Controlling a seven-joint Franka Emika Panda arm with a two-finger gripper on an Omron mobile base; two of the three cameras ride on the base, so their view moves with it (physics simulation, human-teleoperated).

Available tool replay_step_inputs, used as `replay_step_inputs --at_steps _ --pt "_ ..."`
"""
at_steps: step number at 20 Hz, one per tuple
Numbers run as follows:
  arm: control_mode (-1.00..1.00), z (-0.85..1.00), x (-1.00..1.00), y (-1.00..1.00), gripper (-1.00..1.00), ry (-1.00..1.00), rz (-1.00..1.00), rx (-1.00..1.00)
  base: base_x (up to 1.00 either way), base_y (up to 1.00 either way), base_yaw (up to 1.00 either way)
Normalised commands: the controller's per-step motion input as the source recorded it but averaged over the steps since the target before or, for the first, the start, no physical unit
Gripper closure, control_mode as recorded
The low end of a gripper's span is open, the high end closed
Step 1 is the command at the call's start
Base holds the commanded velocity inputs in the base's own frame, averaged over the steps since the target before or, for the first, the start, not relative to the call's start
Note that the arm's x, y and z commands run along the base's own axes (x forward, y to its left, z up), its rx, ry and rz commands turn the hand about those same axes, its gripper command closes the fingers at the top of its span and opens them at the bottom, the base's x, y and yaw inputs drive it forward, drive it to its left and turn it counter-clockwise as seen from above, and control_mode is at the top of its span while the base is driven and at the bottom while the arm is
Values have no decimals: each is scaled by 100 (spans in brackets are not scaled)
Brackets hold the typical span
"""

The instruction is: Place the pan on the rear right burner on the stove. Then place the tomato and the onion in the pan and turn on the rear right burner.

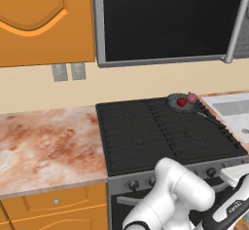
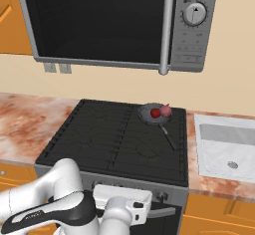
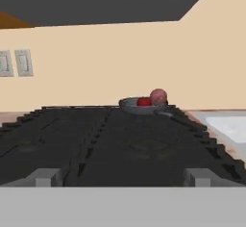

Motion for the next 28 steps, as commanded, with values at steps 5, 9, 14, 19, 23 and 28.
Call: replay_step_inputs --at_steps 5,9,14,19,23,28 --pt "-100 -16 -27 0 -100 -1 0 0 0 0 0" --pt "-100 -19 -14 0 -100 0 0 0 0 0 0" --pt "-100 -20 0 0 -100 0 -1 0 0 0 0" --pt "-100 -21 0 0 -100 0 0 0 0 0 0" --pt "-100 -27 0 0 -100 0 -1 0 0 0 0" --pt "-100 -22 0 0 -100 0 -2 0 0 0 0"
